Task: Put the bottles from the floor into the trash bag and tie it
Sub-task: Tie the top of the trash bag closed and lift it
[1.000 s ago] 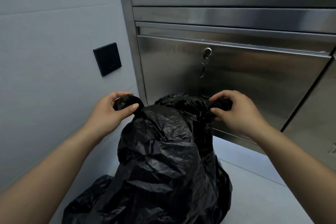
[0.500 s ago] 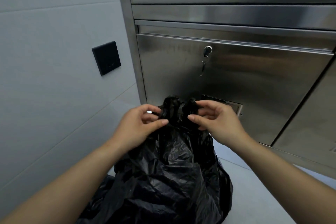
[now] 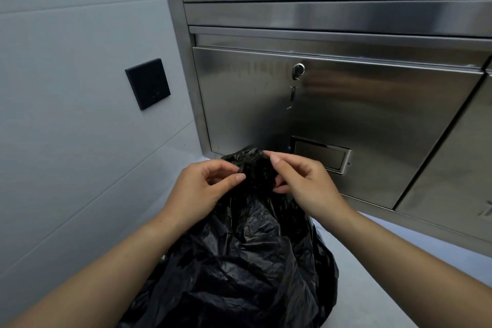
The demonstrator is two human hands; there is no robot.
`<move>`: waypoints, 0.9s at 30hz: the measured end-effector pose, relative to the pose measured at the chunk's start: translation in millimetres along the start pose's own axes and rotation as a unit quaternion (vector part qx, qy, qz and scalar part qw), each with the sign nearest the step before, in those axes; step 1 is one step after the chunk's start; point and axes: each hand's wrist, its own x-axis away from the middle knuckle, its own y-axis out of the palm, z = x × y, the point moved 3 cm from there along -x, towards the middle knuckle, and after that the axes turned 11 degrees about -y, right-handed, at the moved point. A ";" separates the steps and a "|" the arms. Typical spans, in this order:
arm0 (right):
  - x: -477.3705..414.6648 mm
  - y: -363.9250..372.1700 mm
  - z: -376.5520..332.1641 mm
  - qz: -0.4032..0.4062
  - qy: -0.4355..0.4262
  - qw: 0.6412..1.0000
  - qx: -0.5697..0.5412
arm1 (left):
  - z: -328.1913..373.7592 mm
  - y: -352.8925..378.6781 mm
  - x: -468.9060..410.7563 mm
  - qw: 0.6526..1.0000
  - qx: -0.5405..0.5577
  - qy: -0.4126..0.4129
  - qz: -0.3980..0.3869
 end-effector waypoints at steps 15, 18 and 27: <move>9.4 6.7 19.0 0.008 -0.016 0.990 0.138 | -9.5 13.1 6.8 0.998 0.003 -0.040 -0.049; 12.1 9.7 20.3 -0.009 -0.037 0.980 0.196 | -13.5 15.0 6.1 0.996 0.013 -0.070 -0.047; 20.2 17.8 31.0 -0.042 -0.044 0.970 0.237 | -29.7 7.5 8.8 0.988 -0.030 -0.148 -0.045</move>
